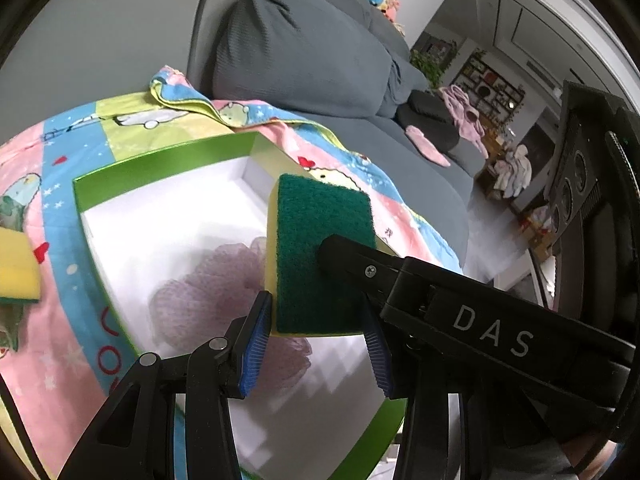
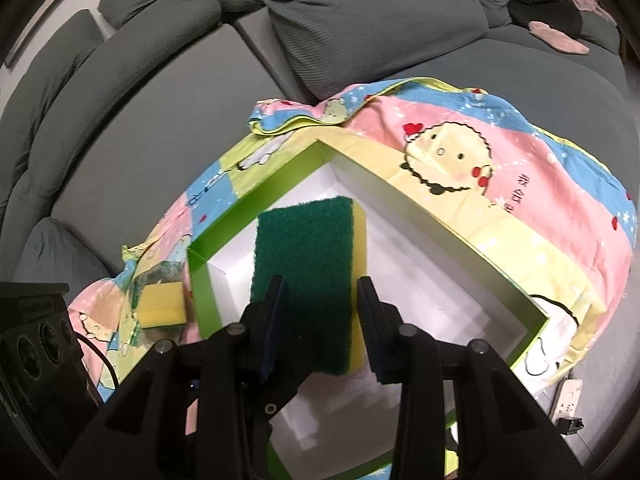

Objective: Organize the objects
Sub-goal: 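Carry the sponge with the right gripper over the green box, then open the right gripper to drop the sponge into the box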

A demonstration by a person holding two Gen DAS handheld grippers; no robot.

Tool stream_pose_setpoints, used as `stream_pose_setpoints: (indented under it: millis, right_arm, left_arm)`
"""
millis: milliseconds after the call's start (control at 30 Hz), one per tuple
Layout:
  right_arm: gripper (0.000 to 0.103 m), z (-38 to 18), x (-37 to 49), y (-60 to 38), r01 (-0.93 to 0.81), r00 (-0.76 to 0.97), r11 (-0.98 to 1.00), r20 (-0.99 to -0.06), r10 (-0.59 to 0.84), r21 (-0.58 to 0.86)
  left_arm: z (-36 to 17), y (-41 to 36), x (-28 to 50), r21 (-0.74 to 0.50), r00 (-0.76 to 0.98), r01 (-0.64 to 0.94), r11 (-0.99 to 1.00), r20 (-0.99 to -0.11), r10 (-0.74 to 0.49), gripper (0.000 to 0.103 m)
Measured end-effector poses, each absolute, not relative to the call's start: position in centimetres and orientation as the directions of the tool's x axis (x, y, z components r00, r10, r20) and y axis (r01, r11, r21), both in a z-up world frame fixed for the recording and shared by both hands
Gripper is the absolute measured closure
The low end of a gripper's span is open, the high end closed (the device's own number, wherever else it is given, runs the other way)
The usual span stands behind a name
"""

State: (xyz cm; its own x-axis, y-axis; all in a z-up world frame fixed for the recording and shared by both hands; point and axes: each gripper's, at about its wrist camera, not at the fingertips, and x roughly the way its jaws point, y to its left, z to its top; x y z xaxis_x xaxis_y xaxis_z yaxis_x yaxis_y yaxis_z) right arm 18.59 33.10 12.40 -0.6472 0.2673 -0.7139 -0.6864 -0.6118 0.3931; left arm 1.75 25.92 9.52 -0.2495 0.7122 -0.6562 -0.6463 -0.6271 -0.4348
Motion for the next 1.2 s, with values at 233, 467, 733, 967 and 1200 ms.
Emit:
stream_pose_setpoints:
  millis: [233,467,733,967,1200]
  right_arm:
    - [0.066,11.9,19.1,33.8,-0.711,-0.625,-0.588,-0.73,0.277,0.386]
    - [0.065,11.4,19.3,34.2,-0.738,-0.593,-0.567,-0.754,0.283,0.367]
    - [0.066,11.5,19.4,34.1,-0.75,-0.577,-0.563,-0.761,0.297,0.349]
    - [0.056,12.5,20.1,34.1,-0.746,-0.607,-0.547,-0.724,0.326,0.38]
    - [0.045,14.4,19.3,32.7,-0.691,-0.672,-0.595,-0.666,0.322,0.41]
  left_arm:
    - [9.1,26.7,2.1,-0.445,-0.219,-0.648,-0.618,-0.668,0.711,0.058]
    - [8.6,27.2,2.1,-0.457,-0.191,-0.644,-0.613,-0.68,0.708,0.058]
    - [9.1,26.6,2.3,-0.467,-0.207,-0.645,-0.605,-0.655,0.726,0.058]
    - [10.9,23.6,2.4,-0.435,-0.281,-0.62,-0.652,-0.653,0.703,0.057]
    - [12.9,16.8,2.4,-0.401,-0.446,-0.528,-0.749,-0.619,0.646,0.032]
